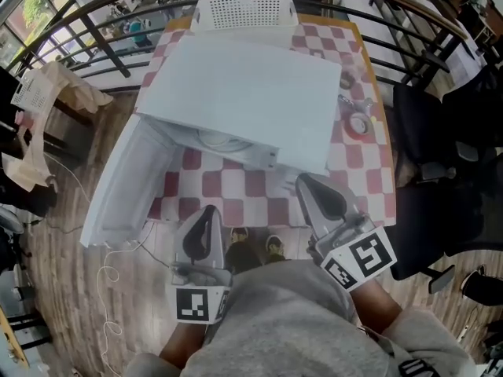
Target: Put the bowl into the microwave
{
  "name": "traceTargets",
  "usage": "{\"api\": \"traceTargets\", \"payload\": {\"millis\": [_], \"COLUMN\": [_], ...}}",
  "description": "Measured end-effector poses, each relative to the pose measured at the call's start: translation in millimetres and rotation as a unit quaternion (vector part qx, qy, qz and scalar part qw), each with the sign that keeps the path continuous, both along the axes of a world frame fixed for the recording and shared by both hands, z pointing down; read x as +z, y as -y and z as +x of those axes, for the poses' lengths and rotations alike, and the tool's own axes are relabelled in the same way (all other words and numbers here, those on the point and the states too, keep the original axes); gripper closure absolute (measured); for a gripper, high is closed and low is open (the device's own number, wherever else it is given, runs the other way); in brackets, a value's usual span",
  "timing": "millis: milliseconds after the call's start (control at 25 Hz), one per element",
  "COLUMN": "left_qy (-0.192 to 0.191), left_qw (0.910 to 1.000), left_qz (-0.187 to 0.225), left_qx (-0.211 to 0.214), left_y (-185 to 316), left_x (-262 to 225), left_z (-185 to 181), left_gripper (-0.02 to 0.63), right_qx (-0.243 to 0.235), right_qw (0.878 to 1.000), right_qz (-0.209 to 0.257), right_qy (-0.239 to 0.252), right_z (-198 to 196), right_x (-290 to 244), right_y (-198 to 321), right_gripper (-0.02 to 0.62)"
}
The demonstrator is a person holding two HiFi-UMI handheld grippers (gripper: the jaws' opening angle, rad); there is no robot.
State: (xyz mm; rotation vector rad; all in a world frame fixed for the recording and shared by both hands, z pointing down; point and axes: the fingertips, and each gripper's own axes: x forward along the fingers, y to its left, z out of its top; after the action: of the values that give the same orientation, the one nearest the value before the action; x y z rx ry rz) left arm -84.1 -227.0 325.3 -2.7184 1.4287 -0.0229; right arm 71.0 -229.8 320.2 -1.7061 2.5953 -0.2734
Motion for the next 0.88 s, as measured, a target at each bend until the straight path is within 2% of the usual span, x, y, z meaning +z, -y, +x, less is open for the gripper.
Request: {"api": "traceTargets", "payload": {"millis": [240,880], "left_qy": [-0.010,-0.008], "left_qw": [0.9997,0.9988], "left_qz": [0.005,-0.010], "left_qx": [-0.022,-0.048], "left_y": [-19.6,-26.6], "left_x": [-6.0,-4.4], "left_z": [1.3,-2.8], "left_gripper": [0.595,0.595], "right_qx": [-0.009,-0.007], "right_qw": [1.000,1.000], "right_qz": [-0.002,0.004], "right_qy": [-0.030,-0.026], "right_z": [0.2,15.9], "right_x": [6.5,-1.4], "right_y": [-17.2,-23.0], "right_gripper": [0.598,0.598]}}
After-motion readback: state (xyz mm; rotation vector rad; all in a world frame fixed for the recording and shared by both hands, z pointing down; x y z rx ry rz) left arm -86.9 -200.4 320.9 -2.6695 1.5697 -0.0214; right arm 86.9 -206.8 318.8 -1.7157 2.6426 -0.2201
